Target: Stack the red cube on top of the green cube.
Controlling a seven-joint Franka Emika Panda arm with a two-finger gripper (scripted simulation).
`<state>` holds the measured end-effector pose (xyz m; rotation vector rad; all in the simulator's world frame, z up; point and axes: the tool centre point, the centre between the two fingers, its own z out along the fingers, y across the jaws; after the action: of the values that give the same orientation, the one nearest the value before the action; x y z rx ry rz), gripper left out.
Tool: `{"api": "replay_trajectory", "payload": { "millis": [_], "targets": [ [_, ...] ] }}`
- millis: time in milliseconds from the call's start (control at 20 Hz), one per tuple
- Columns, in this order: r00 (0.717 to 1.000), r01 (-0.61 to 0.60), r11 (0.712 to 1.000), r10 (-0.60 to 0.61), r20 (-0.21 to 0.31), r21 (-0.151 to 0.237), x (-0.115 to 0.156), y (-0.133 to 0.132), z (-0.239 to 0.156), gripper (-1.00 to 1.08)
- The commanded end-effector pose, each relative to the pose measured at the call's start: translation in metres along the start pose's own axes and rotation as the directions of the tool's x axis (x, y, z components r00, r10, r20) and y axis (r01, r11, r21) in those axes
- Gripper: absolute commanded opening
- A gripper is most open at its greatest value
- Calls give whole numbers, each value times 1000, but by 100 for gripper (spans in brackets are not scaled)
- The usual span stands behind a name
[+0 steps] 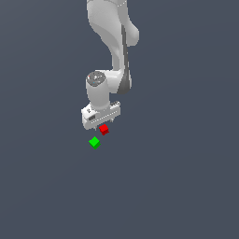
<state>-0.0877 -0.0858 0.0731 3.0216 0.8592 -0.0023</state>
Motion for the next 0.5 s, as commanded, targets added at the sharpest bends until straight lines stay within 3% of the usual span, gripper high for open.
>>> {"api": "replay_trajectory", "payload": {
  "millis": [0,450],
  "targets": [
    [1000,15,1000,-15,-1,0,-2,2,2,100],
    [1000,18,1000,-18,-1,0,-3,3,8,100]
  ]
}}
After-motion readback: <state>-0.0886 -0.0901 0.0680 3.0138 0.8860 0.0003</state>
